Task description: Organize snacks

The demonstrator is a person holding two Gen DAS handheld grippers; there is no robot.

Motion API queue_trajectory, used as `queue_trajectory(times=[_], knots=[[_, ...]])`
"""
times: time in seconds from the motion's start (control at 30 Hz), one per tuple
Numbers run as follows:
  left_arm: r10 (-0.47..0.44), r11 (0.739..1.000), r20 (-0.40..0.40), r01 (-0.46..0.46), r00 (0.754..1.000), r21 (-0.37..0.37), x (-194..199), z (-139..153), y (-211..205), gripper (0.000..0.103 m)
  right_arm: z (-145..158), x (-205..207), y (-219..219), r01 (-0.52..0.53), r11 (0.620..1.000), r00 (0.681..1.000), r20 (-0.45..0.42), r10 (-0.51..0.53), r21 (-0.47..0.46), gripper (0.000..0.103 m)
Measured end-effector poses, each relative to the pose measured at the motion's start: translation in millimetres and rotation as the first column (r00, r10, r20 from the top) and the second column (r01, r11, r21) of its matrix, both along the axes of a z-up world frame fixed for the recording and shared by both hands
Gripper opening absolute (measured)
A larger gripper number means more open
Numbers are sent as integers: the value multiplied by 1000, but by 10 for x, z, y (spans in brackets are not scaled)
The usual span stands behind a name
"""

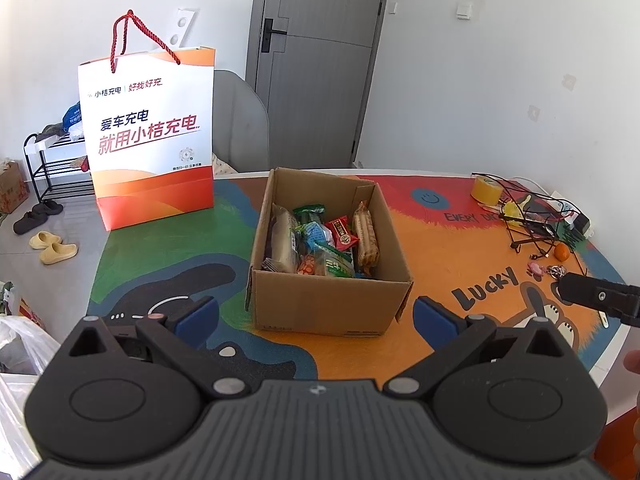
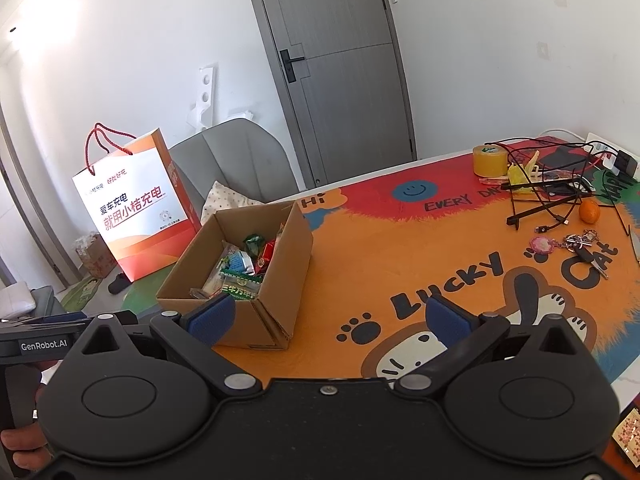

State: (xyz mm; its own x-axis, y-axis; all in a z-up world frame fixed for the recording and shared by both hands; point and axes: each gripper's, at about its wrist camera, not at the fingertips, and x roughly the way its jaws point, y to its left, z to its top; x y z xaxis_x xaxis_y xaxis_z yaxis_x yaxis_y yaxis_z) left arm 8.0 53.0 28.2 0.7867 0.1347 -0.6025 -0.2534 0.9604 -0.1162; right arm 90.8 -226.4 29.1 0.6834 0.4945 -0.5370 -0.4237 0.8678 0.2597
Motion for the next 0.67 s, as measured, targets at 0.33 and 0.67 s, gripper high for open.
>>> queue_trajectory(times=[0.33, 0.67], knots=[[-9, 1000, -5, 10, 1000, 2, -14, 1, -30, 103, 21, -4, -8, -1, 1000, 1000, 2, 1, 2, 103], [-28, 1000, -8, 28, 1000, 9, -11, -10, -54, 103, -4, -4, -1, 1, 1000, 1000, -7, -1, 2, 103]])
